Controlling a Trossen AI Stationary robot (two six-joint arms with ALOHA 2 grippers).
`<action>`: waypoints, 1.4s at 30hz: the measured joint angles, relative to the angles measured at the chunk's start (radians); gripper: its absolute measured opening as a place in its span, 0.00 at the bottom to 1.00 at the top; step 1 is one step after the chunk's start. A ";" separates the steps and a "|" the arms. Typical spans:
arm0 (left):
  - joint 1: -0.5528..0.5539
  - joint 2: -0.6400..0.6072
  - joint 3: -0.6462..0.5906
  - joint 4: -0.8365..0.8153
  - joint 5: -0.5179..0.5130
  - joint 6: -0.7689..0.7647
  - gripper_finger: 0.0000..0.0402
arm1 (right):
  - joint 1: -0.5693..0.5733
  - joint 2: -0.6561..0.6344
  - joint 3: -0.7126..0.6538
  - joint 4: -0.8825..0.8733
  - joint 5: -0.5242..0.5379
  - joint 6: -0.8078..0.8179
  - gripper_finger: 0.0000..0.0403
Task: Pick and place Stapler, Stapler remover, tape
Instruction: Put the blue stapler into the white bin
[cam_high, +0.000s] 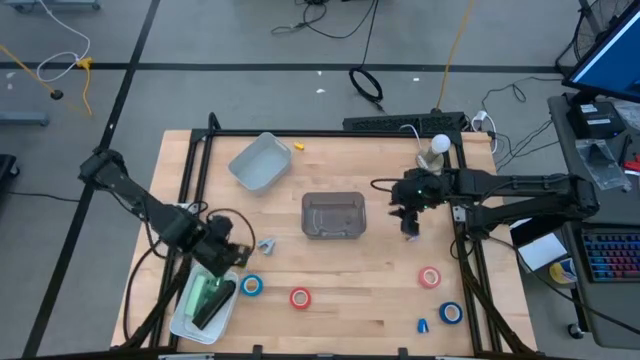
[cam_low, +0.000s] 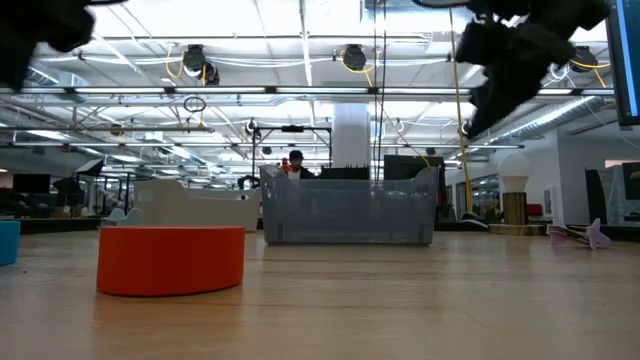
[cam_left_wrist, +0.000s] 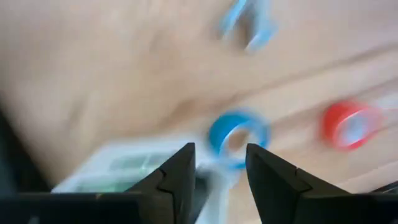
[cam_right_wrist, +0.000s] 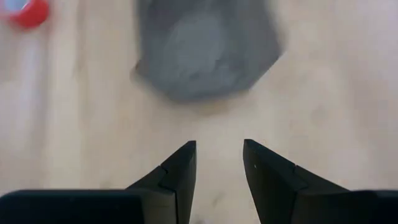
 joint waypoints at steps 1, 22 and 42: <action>0.011 -0.015 0.003 0.006 -0.049 0.016 0.33 | 0.000 0.000 0.000 -0.035 -0.047 0.014 0.32; 0.252 -0.085 0.005 0.300 -0.457 0.705 0.30 | 0.417 0.000 0.000 -0.134 -0.425 -0.125 0.32; 0.335 -0.085 0.005 0.363 -0.457 0.908 0.30 | 0.518 0.006 -0.084 0.001 -0.420 -0.495 0.32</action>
